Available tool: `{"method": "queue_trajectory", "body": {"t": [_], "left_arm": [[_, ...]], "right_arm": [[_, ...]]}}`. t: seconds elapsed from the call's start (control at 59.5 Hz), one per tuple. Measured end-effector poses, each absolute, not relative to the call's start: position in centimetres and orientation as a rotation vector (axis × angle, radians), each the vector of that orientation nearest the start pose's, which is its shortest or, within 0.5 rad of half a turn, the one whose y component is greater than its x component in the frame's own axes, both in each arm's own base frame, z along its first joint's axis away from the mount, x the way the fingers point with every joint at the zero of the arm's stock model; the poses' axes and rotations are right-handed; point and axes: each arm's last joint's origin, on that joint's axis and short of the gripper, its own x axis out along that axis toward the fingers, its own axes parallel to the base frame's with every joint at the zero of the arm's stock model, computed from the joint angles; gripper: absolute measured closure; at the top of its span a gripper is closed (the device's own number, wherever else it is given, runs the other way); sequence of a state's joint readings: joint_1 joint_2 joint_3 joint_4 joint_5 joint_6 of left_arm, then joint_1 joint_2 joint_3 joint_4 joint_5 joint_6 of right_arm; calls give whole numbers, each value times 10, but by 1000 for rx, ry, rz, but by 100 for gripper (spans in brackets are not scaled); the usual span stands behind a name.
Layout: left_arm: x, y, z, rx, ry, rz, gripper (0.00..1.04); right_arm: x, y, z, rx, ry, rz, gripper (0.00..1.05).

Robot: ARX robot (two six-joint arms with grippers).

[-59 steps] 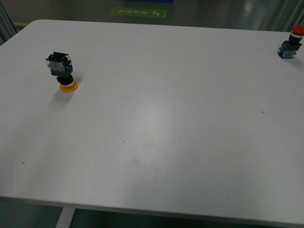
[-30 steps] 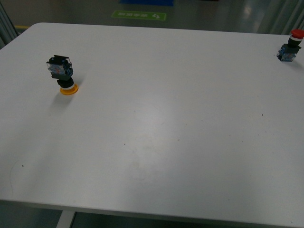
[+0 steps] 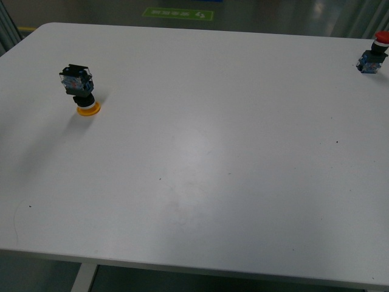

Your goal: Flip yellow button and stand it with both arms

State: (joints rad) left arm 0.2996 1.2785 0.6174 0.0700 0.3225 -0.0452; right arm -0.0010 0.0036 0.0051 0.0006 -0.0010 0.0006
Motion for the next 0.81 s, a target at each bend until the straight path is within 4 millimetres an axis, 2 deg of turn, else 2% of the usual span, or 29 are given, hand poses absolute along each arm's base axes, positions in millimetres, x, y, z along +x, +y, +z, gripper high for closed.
{"method": "queue_trajectory", "body": {"t": [0.235, 0.404, 0.589, 0.807], "left_arm": [[317, 69, 203, -257, 617, -121, 7], [354, 57, 199, -218, 688, -136, 7], [378, 39, 183, -154, 818, -189, 7], [394, 26, 182, -67, 875, -234, 7]], "right_arm": [[98, 0, 165, 1, -2, 0, 7], [98, 0, 165, 1, -2, 0, 7], [98, 0, 165, 1, -2, 0, 7], [98, 0, 165, 1, -2, 0, 7]]}}
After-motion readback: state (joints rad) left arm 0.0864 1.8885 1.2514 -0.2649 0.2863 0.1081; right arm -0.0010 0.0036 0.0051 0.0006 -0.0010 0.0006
